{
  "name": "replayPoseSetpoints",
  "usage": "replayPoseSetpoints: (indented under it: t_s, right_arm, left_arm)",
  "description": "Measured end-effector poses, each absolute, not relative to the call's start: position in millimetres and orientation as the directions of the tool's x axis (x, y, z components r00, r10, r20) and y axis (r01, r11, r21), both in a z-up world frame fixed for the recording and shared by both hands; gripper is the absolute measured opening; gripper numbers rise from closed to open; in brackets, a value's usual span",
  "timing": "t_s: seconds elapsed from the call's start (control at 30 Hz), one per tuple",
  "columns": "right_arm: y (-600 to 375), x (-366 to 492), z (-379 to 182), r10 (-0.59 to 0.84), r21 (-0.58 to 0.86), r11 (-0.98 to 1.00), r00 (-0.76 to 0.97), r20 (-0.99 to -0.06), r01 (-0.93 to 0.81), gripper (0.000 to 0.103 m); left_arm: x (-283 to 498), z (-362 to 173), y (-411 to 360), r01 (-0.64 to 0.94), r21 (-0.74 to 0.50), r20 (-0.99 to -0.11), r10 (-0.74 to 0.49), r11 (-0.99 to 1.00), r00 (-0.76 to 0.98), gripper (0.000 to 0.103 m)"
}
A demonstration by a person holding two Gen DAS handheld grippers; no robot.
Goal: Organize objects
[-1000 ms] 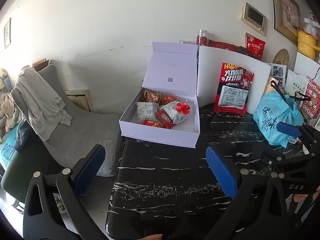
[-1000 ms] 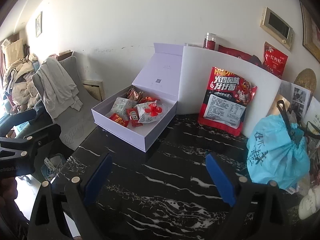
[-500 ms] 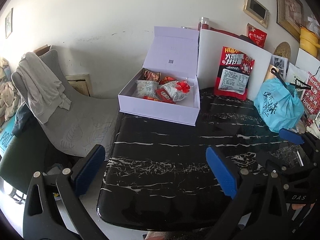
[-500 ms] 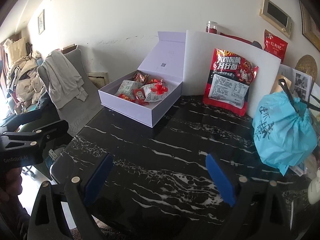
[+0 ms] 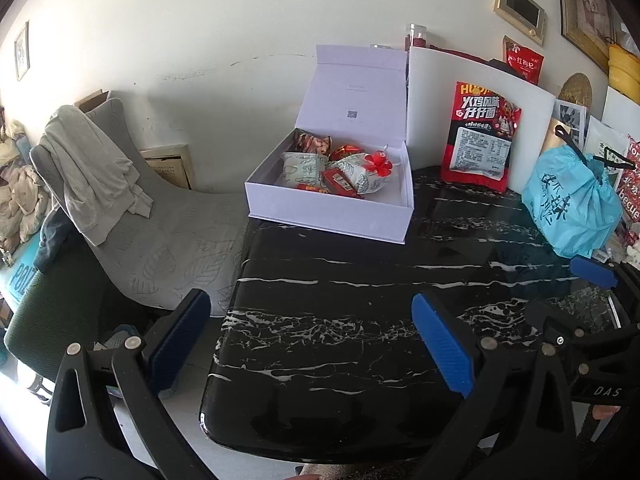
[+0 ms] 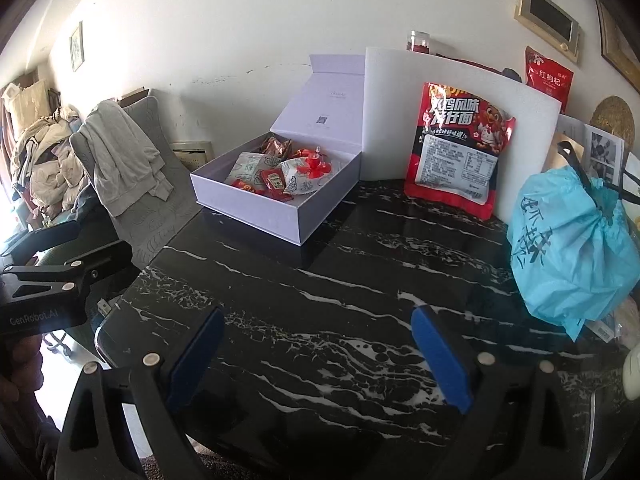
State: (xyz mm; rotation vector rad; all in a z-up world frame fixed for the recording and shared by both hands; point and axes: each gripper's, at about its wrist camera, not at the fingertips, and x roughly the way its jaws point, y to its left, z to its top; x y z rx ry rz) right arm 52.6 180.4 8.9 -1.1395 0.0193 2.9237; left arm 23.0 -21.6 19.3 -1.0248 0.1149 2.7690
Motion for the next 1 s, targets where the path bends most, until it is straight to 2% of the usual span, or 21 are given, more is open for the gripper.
replayPoseSetpoints:
  t_s: [1.0]
  right_arm:
    - [174, 43, 1, -0.010, 0.001, -1.000, -0.712, -0.702, 0.013, 0.095]
  left_arm:
    - [20, 4, -17, -0.252, 0.023, -0.688, 0.168, -0.968, -0.706, 0.101]
